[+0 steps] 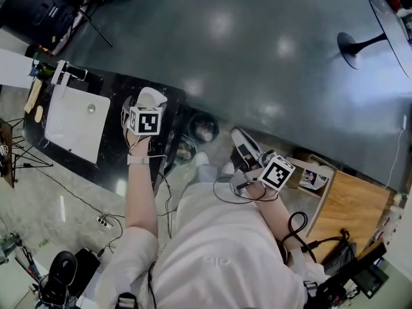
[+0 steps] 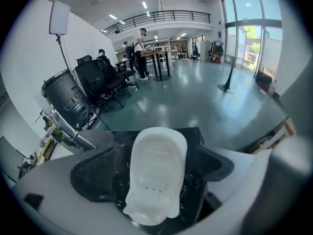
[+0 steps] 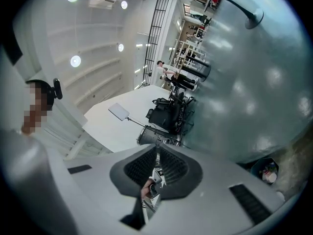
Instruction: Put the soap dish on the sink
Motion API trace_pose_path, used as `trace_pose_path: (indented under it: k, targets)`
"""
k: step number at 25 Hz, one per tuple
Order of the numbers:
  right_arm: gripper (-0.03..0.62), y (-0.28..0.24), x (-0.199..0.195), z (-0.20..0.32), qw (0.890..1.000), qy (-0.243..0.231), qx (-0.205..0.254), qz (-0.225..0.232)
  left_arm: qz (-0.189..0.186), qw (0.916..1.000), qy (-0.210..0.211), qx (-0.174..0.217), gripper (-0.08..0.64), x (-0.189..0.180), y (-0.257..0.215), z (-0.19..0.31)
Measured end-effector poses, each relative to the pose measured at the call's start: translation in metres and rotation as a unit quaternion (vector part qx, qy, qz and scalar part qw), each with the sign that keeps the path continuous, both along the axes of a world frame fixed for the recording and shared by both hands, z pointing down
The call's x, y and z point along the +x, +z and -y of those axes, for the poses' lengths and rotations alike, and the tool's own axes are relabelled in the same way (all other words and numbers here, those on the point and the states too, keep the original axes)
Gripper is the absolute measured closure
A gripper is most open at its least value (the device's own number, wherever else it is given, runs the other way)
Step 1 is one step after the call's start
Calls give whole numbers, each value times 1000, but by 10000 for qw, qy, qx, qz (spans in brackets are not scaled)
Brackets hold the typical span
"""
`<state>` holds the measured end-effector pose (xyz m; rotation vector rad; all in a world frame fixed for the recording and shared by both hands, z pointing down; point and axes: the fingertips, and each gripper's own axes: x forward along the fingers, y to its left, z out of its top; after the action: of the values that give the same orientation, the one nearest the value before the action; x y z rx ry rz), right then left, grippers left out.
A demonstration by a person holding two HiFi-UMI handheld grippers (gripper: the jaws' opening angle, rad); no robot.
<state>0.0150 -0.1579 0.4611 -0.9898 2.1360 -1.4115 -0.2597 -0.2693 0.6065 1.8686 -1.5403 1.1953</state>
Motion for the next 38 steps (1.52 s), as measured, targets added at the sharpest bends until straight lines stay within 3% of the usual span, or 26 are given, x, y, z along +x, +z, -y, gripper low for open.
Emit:
trace_pose_path:
  k: [6, 11, 15, 18, 21, 25, 28, 30, 34, 38]
  targets:
    - [557, -9, 16, -9, 9997, -7, 124, 196, -742, 9965, -113, 356, 63, 39, -58, -25]
    - [557, -23, 27, -16, 9989, -17, 293, 367, -1329, 9887, 64, 694, 64, 82, -102, -45]
    - [557, -42, 51, -33, 9974, 9, 555, 463, -1937, 9751, 419, 995, 64, 138, -144, -73]
    - [557, -52, 66, -38, 9964, 89, 723, 433, -2446, 9595, 702, 1209, 66, 174, -172, -86]
    - [557, -59, 87, -41, 9952, 223, 832, 468, -3153, 9328, 972, 1453, 66, 214, -197, -97]
    - [557, -72, 110, -44, 9926, 404, 1018, 515, -4249, 8816, 1217, 1654, 69, 265, -229, -114]
    - [557, -78, 125, -46, 9905, 553, 1146, 522, -4786, 8486, 1360, 1796, 69, 292, -250, -124]
    - [557, -81, 135, -47, 9892, 666, 1193, 532, -5082, 8298, 1491, 1758, 69, 309, -261, -132]
    - [557, -84, 156, -49, 9863, 890, 1267, 571, -5822, 7826, 1657, 1456, 71, 343, -273, -146]
    - [557, -90, 175, -55, 9828, 1086, 1364, 606, -6218, 7525, 1815, 1190, 71, 371, -276, -159]
